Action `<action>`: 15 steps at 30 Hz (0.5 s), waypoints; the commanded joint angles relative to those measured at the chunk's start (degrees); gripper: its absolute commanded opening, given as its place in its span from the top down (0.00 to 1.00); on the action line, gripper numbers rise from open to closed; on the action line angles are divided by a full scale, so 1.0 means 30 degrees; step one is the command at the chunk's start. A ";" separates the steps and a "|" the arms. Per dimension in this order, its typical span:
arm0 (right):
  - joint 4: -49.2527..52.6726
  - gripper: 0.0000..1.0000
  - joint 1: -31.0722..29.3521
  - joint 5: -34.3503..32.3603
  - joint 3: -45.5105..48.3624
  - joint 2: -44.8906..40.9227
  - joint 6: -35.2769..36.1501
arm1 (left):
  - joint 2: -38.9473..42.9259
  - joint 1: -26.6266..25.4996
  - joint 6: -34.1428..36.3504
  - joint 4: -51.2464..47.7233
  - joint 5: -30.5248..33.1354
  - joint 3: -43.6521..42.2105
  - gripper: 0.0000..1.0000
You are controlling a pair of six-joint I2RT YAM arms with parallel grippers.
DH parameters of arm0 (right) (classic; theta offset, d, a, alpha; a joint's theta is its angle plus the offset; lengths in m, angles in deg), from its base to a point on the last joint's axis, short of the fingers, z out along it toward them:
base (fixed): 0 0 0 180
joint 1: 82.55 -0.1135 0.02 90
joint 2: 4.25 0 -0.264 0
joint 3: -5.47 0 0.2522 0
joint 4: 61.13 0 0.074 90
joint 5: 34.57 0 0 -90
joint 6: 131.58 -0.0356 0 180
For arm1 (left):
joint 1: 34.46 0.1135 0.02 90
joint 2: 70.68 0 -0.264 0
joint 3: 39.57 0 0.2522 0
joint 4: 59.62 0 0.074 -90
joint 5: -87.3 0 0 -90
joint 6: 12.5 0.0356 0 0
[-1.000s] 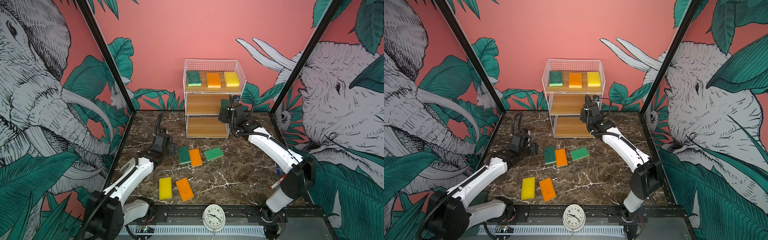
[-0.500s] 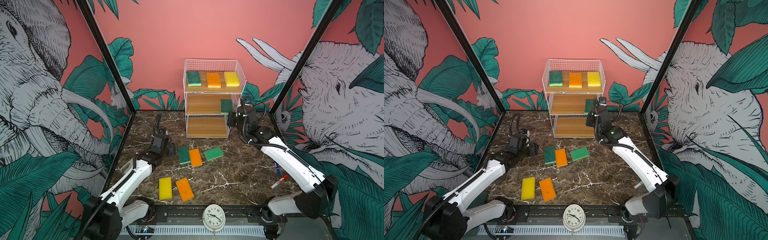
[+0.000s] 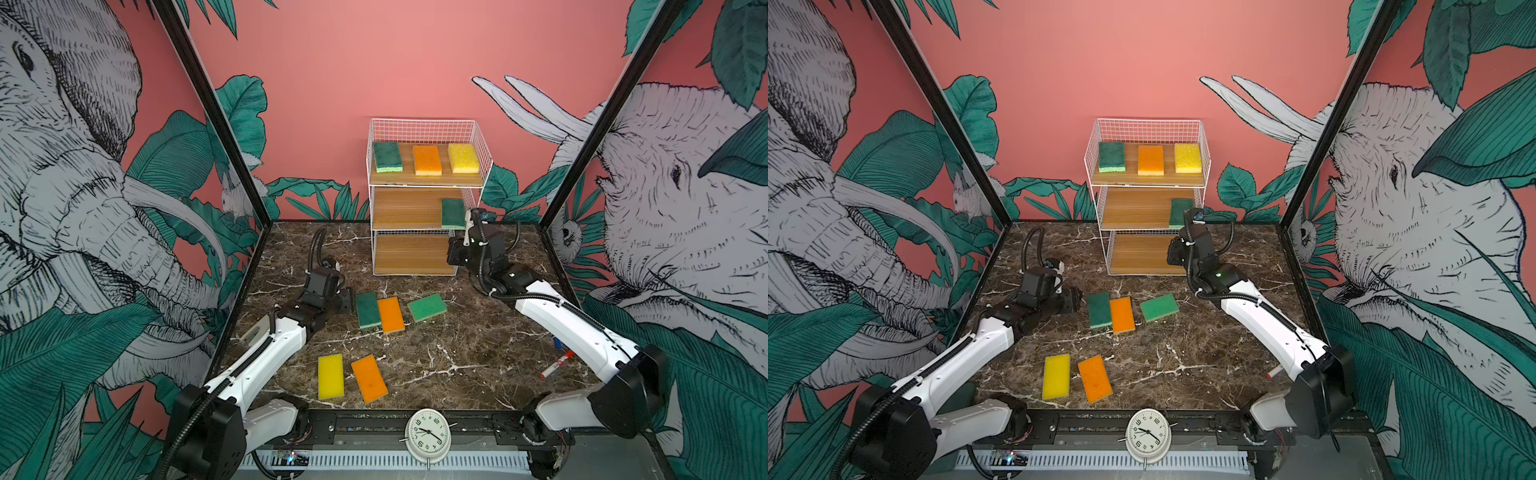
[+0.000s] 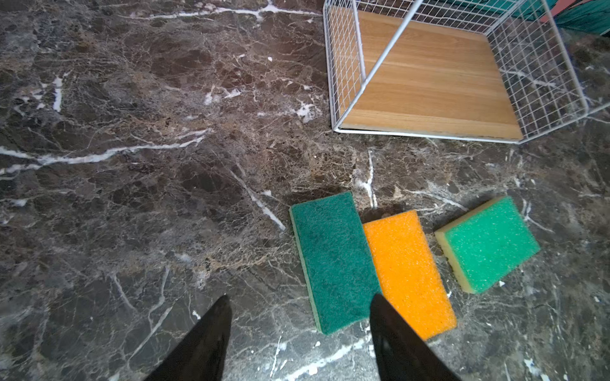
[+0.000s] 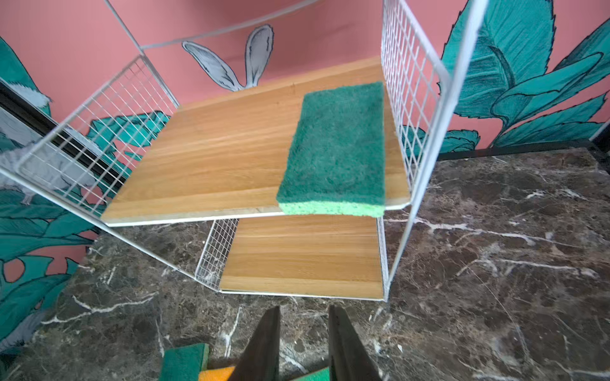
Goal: Place and organize the cleaning sponges onto the shelf
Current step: 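Lower the dark green pad onto the middle tier and open the right gripper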
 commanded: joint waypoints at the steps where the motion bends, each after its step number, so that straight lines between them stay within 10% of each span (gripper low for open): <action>1: -0.1637 0.73 0.0547 0.1004 -0.0473 0.0449 -0.0939 | -0.0030 -0.0030 -0.0119 0.0464 -0.0442 0.0633 0.32; 15: -0.1877 0.74 0.1030 0.0684 -0.1622 0.1661 -0.1744 | -0.0282 0.0029 -0.0039 0.0650 -0.1015 0.1470 0.32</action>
